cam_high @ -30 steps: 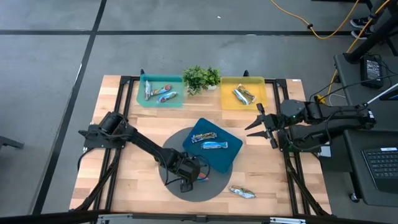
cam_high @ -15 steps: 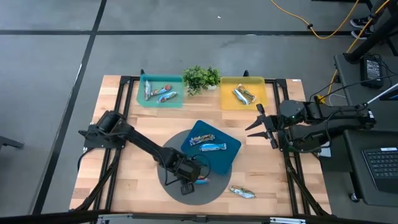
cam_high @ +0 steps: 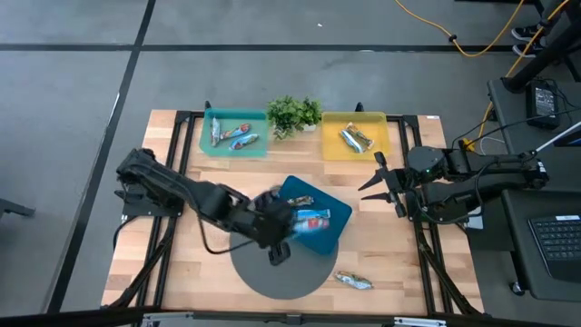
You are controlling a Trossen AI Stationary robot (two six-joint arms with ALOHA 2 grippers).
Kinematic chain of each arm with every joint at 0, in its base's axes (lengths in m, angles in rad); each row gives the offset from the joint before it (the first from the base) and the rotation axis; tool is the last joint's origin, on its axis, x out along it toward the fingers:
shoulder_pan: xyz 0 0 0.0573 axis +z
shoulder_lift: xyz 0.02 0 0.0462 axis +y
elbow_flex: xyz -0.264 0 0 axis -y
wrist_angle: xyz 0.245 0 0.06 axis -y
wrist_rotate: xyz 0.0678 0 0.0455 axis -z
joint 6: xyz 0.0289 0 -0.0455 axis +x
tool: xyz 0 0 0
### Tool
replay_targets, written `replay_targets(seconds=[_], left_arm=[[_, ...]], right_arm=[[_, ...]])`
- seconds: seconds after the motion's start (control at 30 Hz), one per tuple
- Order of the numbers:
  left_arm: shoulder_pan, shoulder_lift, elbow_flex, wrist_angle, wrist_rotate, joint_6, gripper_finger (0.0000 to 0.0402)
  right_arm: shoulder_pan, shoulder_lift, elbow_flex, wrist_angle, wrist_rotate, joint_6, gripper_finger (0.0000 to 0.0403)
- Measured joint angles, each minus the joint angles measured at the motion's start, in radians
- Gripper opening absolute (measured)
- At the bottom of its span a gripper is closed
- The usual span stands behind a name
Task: Pick and place Granola Bars by type
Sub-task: Put the red granola bar into the green bin
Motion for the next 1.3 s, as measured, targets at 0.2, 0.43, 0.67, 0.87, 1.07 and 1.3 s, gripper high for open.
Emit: replay_targets(seconds=[0.2, 0.43, 0.67, 0.87, 1.07, 1.3], left_arm=[[0.029, -0.066, 0.005, -0.039, -0.200, -0.065, 0.0023], [0.133, -0.107, 0.005, -0.196, -0.220, -0.141, 0.0021], [0.285, -0.142, 0.005, -0.429, -0.208, -0.134, 0.0021], [0.451, -0.156, 0.005, -0.666, -0.219, -0.033, 0.0022], [0.628, -0.155, -0.012, -0.717, -0.283, 0.226, 0.0022], [0.846, -0.154, -0.093, -0.634, -0.286, 0.470, 0.0022]], right_arm=[[0.000, 0.000, 0.000, 0.006, 0.000, -0.026, 0.0121], [0.000, 0.000, 0.000, 0.010, 0.000, -0.023, 0.0121], [0.000, 0.000, 0.000, 0.016, 0.001, 0.010, 0.0121], [0.000, 0.000, 0.000, 0.034, 0.042, 0.036, 0.0121], [0.000, 0.000, 0.000, 0.053, 0.119, 0.088, 0.0121], [0.000, 0.000, 0.000, 0.083, 0.128, 0.165, 0.0121]])
